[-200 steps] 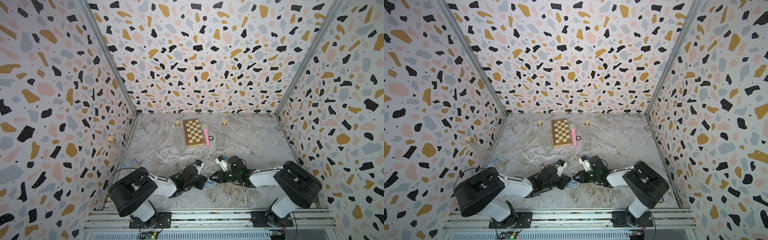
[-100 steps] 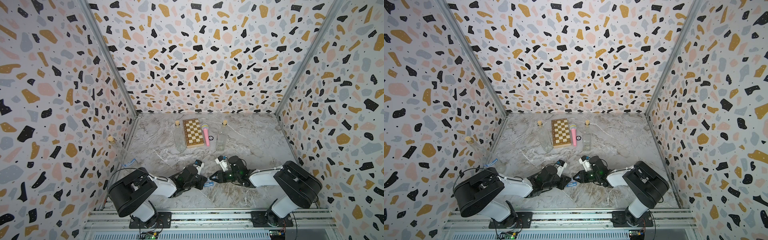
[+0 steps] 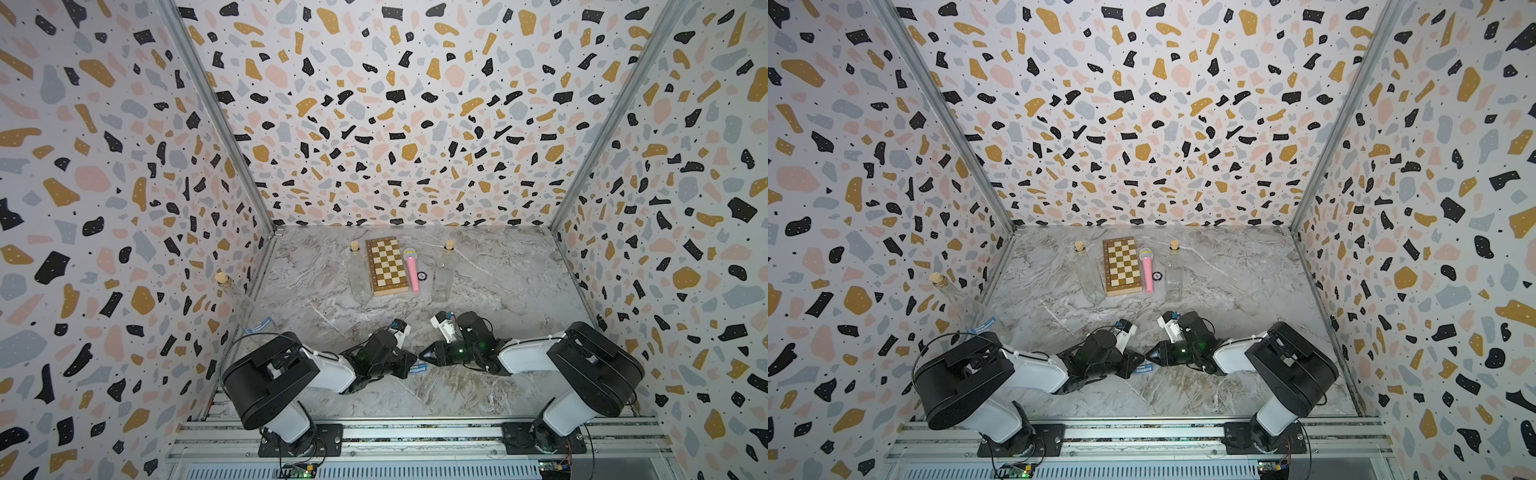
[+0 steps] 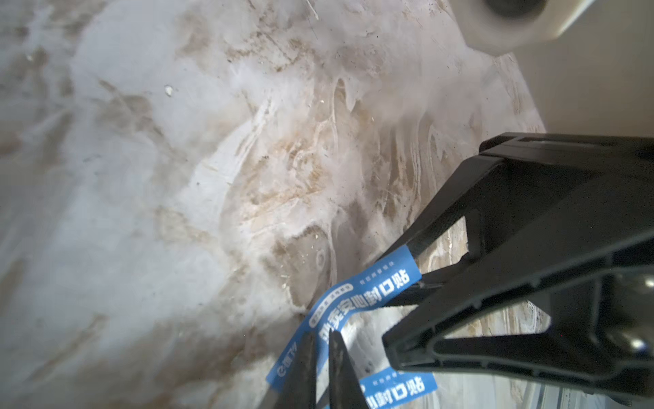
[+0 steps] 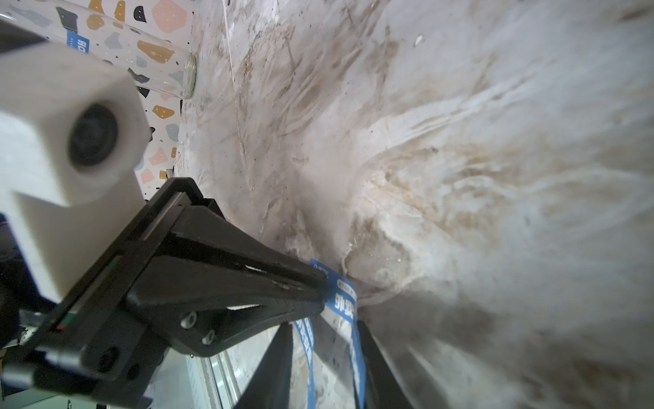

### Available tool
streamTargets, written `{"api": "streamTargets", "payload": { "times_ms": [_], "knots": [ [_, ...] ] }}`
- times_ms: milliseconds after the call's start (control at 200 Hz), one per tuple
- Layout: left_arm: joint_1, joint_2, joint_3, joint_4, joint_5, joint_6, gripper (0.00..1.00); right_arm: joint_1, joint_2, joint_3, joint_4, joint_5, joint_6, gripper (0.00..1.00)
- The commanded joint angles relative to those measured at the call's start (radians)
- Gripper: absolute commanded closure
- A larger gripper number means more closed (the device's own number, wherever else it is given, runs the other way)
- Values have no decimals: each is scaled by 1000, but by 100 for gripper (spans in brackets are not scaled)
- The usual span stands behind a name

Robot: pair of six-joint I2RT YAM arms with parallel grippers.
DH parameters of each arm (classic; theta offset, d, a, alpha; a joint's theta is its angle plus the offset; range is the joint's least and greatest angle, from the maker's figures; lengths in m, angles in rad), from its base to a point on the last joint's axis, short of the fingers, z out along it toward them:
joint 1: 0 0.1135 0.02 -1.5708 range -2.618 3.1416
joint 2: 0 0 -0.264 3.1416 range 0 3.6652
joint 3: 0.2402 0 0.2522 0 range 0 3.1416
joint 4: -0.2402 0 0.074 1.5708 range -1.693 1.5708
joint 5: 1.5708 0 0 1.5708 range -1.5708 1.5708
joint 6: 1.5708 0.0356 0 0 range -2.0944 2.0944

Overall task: Remove the label from the bottle
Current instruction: Place the label at the center of the board.

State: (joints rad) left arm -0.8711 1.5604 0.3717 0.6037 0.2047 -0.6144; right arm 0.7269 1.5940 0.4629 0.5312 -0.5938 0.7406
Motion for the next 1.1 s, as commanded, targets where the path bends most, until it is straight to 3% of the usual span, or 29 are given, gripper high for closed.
{"api": "streamTargets", "payload": {
  "times_ms": [0, 1096],
  "knots": [
    [-3, 24, -8, -59, -1, 4, 90, 3, -36, 10, -12, 4, 3, 68],
    [-2, 99, -60, -10, 1, -25, 93, 0, -80, 22, -78, 58, -32, 44]
  ]
}}
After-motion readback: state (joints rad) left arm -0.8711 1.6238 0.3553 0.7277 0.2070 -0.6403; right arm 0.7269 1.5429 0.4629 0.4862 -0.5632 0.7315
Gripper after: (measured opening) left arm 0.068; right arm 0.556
